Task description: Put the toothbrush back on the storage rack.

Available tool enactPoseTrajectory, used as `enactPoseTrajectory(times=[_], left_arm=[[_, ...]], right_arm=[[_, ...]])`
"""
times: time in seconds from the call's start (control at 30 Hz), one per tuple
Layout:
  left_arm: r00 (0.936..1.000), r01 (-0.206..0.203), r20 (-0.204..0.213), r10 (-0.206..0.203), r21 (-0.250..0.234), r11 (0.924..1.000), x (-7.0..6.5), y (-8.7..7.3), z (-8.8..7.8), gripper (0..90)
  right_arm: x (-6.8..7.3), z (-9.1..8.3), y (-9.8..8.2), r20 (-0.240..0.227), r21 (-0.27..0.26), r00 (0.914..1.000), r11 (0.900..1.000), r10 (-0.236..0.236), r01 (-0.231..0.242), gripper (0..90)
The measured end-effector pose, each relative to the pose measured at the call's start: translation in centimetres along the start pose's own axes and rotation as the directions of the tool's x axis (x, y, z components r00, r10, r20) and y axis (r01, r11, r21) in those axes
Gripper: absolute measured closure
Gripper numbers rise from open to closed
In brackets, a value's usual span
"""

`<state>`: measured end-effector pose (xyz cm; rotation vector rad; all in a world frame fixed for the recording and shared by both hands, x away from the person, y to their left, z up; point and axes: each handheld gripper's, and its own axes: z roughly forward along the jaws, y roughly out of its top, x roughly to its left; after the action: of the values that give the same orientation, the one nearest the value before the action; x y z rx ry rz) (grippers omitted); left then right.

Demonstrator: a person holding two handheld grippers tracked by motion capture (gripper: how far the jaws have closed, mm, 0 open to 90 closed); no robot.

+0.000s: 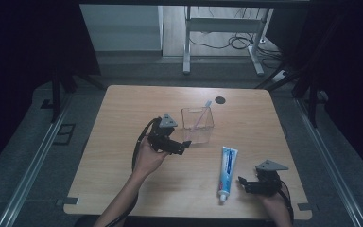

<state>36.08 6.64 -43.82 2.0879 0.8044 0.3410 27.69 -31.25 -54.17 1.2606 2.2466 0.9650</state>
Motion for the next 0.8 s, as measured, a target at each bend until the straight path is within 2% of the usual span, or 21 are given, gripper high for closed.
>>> enactPoseTrajectory(times=[0.7,0.8], left_arm=[[0.9998,0.001,-0.022,-0.001,-0.01,0.9999,-0.1,-3.5,-1.6,4.1],[0.9997,0.015,-0.021,-0.015,-0.014,0.9998,-0.2,-4.2,-1.8,4.1]], right_arm=[[0.0,0.0,0.0,0.0,0.0,1.0,1.0,0.003,-0.003,12.8],[0.0,0.0,0.0,0.0,-0.001,1.0,1.0,0.001,-0.001,12.9]])
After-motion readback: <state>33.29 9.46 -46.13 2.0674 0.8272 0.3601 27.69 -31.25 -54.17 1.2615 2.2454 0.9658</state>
